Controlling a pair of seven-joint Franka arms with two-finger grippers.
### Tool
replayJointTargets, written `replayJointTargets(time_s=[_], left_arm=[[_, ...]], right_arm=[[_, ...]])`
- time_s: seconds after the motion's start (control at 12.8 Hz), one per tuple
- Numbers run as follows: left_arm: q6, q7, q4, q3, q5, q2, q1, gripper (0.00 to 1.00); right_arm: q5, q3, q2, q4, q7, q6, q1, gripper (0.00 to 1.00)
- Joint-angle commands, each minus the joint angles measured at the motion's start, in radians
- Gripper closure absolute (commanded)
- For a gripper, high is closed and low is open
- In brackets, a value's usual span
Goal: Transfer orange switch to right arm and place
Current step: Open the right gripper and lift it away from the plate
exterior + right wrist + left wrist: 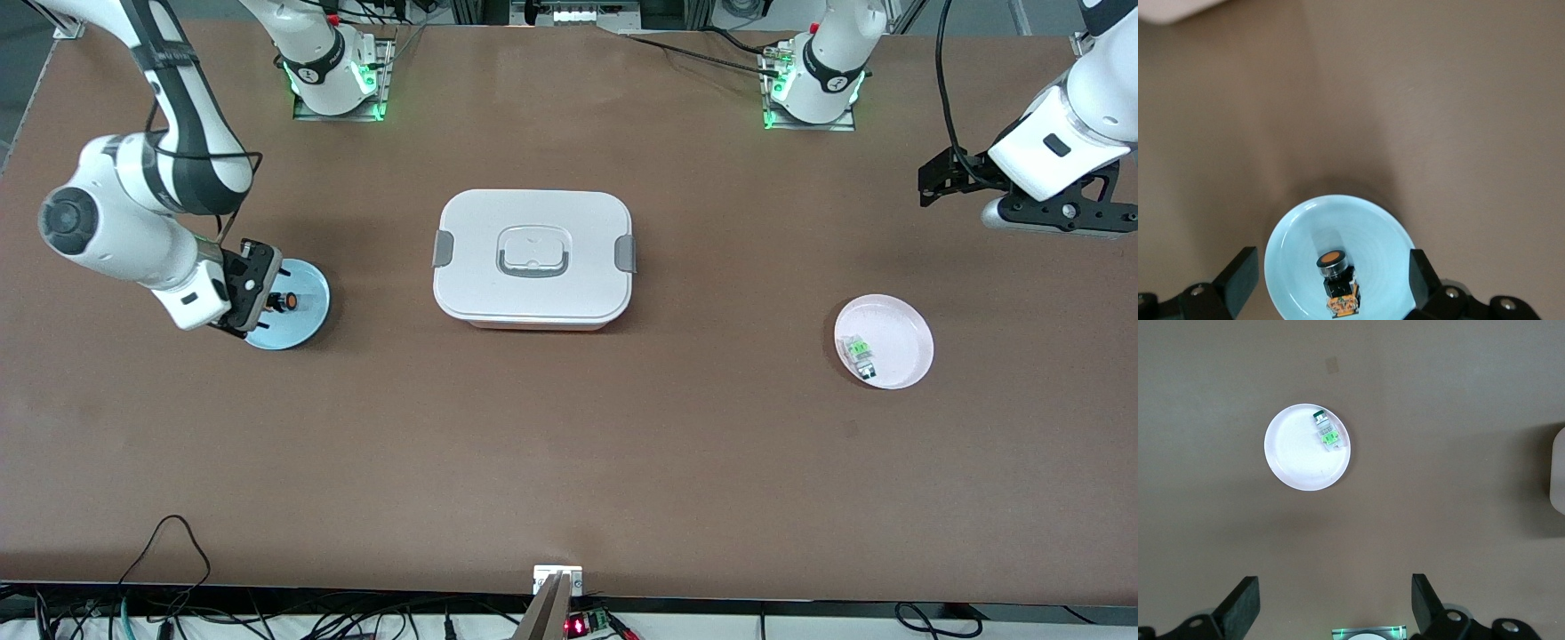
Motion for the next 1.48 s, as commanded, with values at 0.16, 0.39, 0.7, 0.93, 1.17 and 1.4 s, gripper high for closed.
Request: replayJointTargets(time_s=[0.16,0.39,0.7,0.93,1.17,1.4], left_arm=[[-0.009,0.006,0.029,0.002,-0.016,0.015,0.006,0.00],[-0.007,0.006,0.029,0.002,-0.013,0.015,0.006,0.00],[-0.007,0.006,0.029,0.001,-0.014,0.016,0.006,0.00],[-0.007,0.004,0.029,-0.002,-0.014,0.015,0.005,0.00],[-0.007,0.004,0.029,-0.002,-0.014,0.015,0.003,0.00],[-0.007,0.006,0.029,-0.004,-0.014,0.015,0.001,0.00]], right_arm=[[0.009,0.040,-0.056,0.189,0.423,-0.257,0.057,0.00],[0.008,0.032,-0.062,0.298,0.553,-0.331,0.088,0.00],[0.007,0.005,-0.080,0.354,0.915,-0.396,0.143,0.00],[-0.002,-0.038,-0.118,0.361,1.305,-0.484,0.204,0.00],[-0.034,-0.190,-0.163,0.381,1.337,-0.546,0.266,0.00],[-0.035,-0.320,-0.162,0.468,1.280,-0.589,0.264,0.00]])
